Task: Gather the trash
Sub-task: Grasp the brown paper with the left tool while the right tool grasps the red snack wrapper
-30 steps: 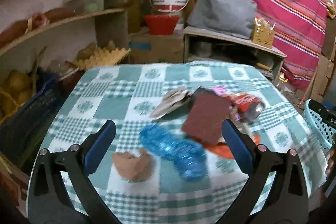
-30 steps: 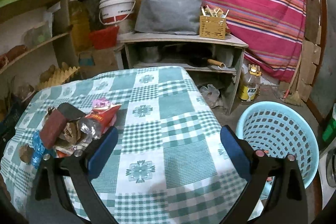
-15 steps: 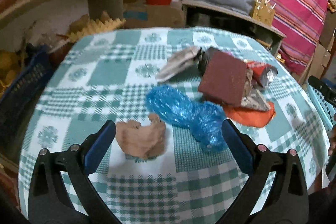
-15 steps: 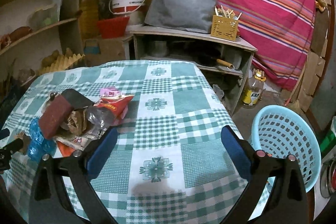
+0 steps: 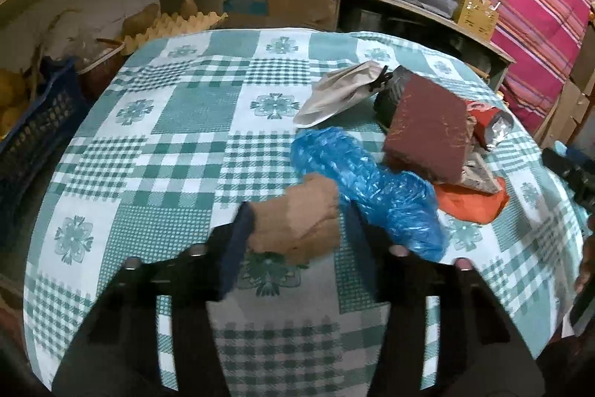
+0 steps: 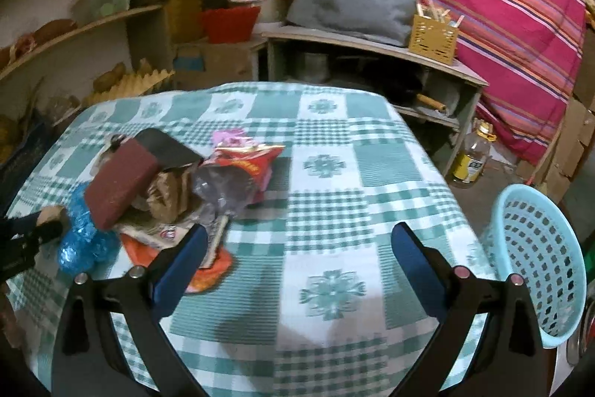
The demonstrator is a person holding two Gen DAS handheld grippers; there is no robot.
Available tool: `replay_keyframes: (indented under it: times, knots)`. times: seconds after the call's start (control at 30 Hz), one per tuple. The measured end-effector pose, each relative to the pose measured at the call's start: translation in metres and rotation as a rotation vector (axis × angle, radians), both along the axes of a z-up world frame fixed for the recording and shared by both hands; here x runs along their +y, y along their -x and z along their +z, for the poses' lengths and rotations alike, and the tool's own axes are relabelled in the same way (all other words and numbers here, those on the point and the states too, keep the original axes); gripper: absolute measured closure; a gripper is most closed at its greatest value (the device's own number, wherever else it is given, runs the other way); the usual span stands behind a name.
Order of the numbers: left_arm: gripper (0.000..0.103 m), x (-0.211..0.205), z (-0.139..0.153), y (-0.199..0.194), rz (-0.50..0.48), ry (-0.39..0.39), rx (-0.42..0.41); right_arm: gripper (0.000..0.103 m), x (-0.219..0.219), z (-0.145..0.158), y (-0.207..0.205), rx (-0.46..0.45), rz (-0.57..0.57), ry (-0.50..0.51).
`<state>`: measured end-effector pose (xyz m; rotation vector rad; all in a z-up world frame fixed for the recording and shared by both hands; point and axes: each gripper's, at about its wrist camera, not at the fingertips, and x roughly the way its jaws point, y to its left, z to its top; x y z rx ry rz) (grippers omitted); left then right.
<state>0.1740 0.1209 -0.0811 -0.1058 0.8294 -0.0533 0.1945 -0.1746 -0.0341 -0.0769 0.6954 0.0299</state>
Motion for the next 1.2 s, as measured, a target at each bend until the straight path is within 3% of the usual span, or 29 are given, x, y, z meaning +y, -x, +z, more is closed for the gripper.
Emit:
replay_keyframes:
  times: [0.4,0.43,0.5,0.8,0.87,0.93,1.07,1.13,1.2]
  knots:
    - [0.065,0.000,0.025,0.004,-0.007,-0.018,-0.086,0.006,0.044,-0.012,-0.007,0.053,0.087,-0.021]
    - [0.073,0.003,0.028,0.004,0.000,-0.014,-0.094,0.006,0.046,-0.012,-0.008,0.057,0.089,-0.026]
    - [0.080,0.008,0.032,0.003,0.008,-0.004,-0.102,0.006,0.052,-0.013,-0.012,0.063,0.087,-0.017]
    - [0.080,0.031,0.034,-0.005,0.064,0.035,-0.081,0.006,0.043,0.010,-0.042,-0.020,0.019,0.043]
    - [0.076,0.035,0.033,-0.006,0.080,0.037,-0.077,0.006,0.044,0.008,-0.057,-0.010,0.023,0.059]
    - [0.060,0.039,0.033,-0.007,0.094,0.043,-0.073,0.006,0.042,0.000,-0.072,0.019,0.019,0.063]
    - [0.041,0.045,0.034,-0.007,0.117,0.036,-0.084,0.012,0.037,-0.018,-0.089,0.099,0.027,-0.009]
    - [0.035,0.048,0.032,-0.008,0.124,0.029,-0.082,0.036,0.036,-0.027,-0.095,0.133,0.038,-0.040]
    - [0.034,0.050,0.029,-0.009,0.130,0.028,-0.072,0.052,0.035,-0.034,-0.099,0.169,0.053,-0.075]
